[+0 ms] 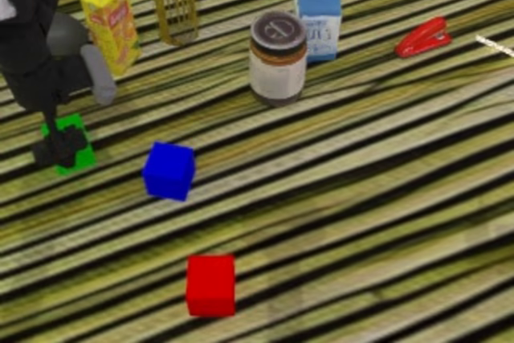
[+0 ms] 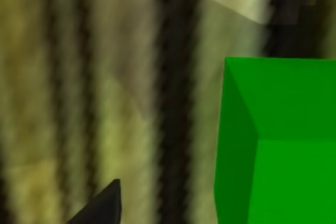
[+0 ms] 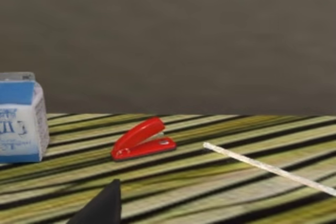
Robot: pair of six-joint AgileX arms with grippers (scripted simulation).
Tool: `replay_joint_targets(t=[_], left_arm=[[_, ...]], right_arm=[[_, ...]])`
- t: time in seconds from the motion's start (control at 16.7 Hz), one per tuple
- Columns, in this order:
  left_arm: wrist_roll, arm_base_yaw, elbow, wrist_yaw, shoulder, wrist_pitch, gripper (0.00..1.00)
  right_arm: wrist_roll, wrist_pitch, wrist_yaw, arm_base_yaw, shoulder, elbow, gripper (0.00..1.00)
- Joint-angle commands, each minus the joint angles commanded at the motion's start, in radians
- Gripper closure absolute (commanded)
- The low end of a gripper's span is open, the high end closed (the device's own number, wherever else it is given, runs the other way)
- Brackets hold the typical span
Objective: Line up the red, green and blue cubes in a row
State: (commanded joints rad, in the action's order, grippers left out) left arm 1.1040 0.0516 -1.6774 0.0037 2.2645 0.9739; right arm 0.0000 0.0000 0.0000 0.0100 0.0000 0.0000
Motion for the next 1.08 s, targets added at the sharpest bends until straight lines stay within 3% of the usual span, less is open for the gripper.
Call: replay_joint_targets(t=[0.36, 1.08], left_arm=[[0.001, 0.000, 0.045, 0.000, 0.028, -0.063, 0.00], [0.001, 0.000, 0.045, 0.000, 0.028, -0.063, 0.90]], right_arm=[[0.000, 0.000, 0.000, 0.000, 0.000, 0.000, 0.00], [0.000, 0.000, 0.000, 0.000, 0.000, 0.000, 0.00]])
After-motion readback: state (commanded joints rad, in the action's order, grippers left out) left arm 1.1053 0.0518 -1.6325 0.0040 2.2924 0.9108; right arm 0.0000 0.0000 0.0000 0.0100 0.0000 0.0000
